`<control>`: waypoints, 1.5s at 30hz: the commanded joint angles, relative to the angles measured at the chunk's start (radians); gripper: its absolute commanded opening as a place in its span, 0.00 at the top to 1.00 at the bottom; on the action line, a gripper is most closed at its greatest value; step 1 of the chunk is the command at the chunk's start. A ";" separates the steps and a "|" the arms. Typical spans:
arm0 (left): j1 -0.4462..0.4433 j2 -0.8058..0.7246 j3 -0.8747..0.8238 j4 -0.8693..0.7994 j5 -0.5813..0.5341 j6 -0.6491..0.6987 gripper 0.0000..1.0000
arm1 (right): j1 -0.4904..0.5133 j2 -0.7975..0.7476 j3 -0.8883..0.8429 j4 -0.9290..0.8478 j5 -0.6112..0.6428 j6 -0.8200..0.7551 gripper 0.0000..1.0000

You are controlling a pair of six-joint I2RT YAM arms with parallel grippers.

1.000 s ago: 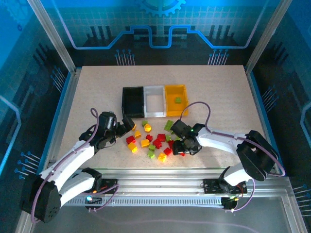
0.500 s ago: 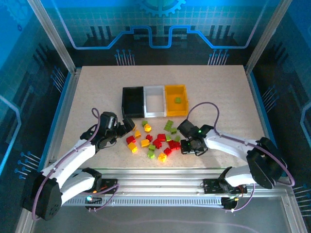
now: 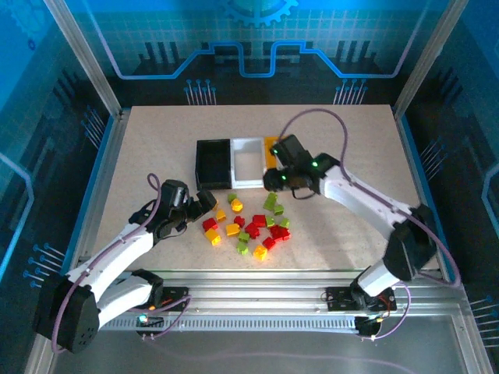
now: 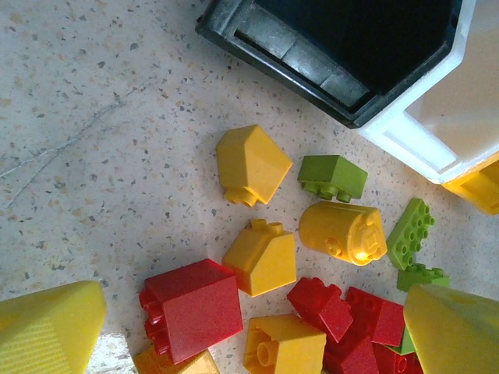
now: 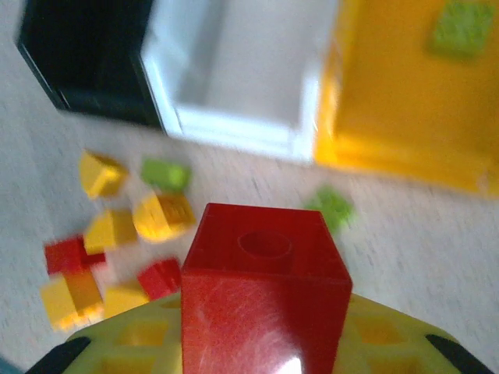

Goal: Sort the legos into containers by color

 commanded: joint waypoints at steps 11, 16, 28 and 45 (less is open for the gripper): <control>0.012 -0.079 0.019 -0.071 0.037 0.009 0.01 | -0.024 0.579 0.569 -0.066 0.019 -0.013 0.69; 0.013 -0.076 0.019 -0.073 0.039 0.009 0.01 | -0.028 0.641 0.642 -0.098 0.031 0.006 0.43; -0.033 0.008 0.090 -0.185 0.046 0.097 0.12 | -0.029 0.456 0.460 -0.009 0.010 0.024 0.28; -0.252 0.233 0.062 -0.169 -0.055 -0.002 0.21 | -0.075 0.178 0.040 0.173 -0.023 0.051 0.28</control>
